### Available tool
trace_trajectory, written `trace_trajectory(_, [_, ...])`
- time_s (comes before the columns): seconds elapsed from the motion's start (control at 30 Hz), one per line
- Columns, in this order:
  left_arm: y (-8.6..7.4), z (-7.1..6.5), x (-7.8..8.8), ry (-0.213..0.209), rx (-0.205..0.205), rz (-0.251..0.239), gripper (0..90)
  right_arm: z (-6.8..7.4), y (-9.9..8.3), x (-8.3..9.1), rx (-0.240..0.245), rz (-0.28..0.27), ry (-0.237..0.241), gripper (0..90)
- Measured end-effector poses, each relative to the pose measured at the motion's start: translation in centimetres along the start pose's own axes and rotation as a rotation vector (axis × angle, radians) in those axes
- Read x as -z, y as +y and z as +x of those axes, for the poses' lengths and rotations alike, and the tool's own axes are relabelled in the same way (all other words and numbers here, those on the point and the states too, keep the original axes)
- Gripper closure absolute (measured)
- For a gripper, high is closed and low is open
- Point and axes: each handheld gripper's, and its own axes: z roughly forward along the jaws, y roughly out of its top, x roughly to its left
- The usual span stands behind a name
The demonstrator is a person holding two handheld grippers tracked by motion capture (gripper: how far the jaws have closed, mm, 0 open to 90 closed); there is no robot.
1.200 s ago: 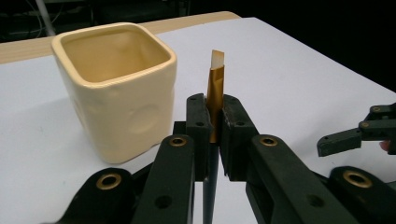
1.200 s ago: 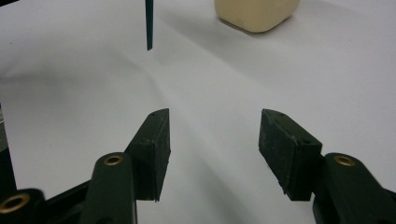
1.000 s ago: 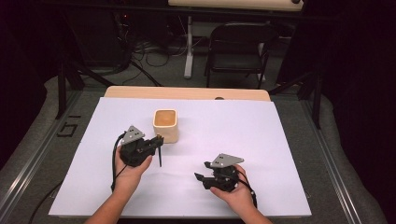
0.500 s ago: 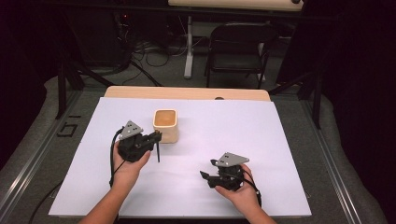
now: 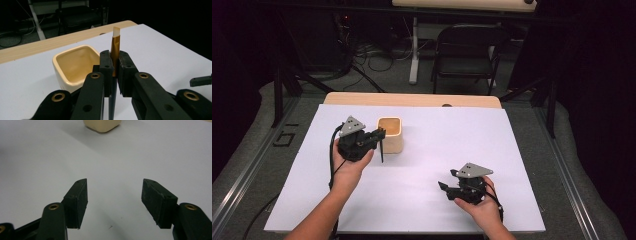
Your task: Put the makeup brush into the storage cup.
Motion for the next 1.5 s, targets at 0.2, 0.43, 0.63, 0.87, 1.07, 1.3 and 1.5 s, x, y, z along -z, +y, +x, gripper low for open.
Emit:
trace_trajectory(0.2, [1.1,0.2,-0.1,0.0,0.003,-0.007,83.6,-0.3,-0.3,0.5,-0.006,0.004,-0.008,36.8])
trace_trajectory(0.43, [2.4,0.2,-0.5,0.013,0.009,-0.019,83.6,-0.8,-0.8,1.2,-0.013,0.011,-0.018,36.6])
trace_trajectory(0.63, [3.5,0.1,-1.0,0.028,-0.009,-0.023,83.5,-1.2,-1.0,1.5,-0.032,-0.004,-0.027,36.6])
trace_trajectory(0.87, [4.5,0.3,-1.4,0.041,-0.01,-0.03,83.6,-1.1,-1.1,1.3,-0.027,0.001,-0.023,36.6])
trace_trajectory(1.07, [4.8,0.5,-1.7,0.052,-0.008,-0.032,83.6,-1.0,-1.2,1.3,-0.028,0.003,-0.022,36.6])
trace_trajectory(1.3, [5.3,0.7,-1.9,0.058,-0.008,-0.031,83.6,-0.9,-1.2,1.1,-0.025,0.006,-0.016,36.6])
trace_trajectory(1.5, [5.7,0.8,-2.2,0.063,-0.008,-0.032,83.6,-0.9,-1.3,1.0,-0.028,0.006,-0.016,36.6])
